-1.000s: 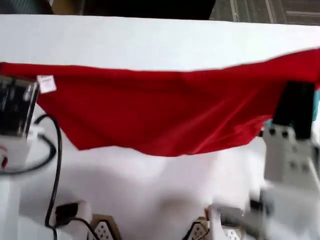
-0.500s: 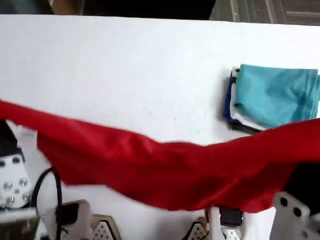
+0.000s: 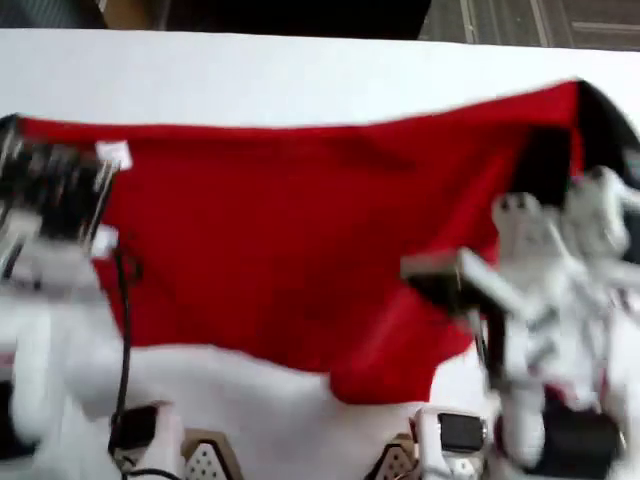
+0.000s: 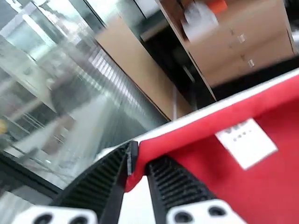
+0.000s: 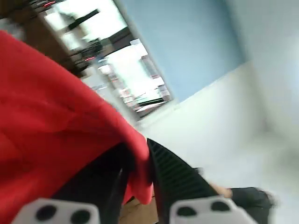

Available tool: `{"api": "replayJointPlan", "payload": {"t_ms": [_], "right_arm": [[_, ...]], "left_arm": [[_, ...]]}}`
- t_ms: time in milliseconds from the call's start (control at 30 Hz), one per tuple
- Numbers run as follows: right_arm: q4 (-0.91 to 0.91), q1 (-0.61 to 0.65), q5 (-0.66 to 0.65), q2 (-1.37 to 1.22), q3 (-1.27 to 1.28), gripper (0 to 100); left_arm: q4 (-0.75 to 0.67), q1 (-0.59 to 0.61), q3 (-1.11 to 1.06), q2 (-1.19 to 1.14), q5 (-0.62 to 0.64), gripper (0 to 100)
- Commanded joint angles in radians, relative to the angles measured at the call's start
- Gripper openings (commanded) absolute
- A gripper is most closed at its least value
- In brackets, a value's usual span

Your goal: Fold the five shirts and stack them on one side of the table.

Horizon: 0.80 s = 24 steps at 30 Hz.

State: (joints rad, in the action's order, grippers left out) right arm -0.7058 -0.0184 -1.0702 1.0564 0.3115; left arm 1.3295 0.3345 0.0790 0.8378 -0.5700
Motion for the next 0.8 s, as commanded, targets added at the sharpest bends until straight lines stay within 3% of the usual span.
{"api": "replayJointPlan", "payload": {"t_ms": [0,200,367,500,767], "right_arm": [[0.079,0.035,-0.006,-0.093,0.135,2.1],[0.306,0.101,-0.003,-0.346,0.273,2.1],[0.499,0.102,-0.003,-0.619,0.203,2.1],[0.509,0.102,-0.003,-0.811,0.021,2.1],[0.506,0.110,-0.005,-1.121,-0.262,2.1]], "left_arm": [[-0.170,0.009,-0.171,0.006,-0.012,3],[-0.437,0.009,-0.417,-0.092,-0.057,3],[-0.595,0.003,-0.348,-0.353,-0.052,3],[-0.559,0.006,-0.113,-0.586,-0.051,3],[-0.282,0.008,0.361,-0.999,-0.052,3]]}}
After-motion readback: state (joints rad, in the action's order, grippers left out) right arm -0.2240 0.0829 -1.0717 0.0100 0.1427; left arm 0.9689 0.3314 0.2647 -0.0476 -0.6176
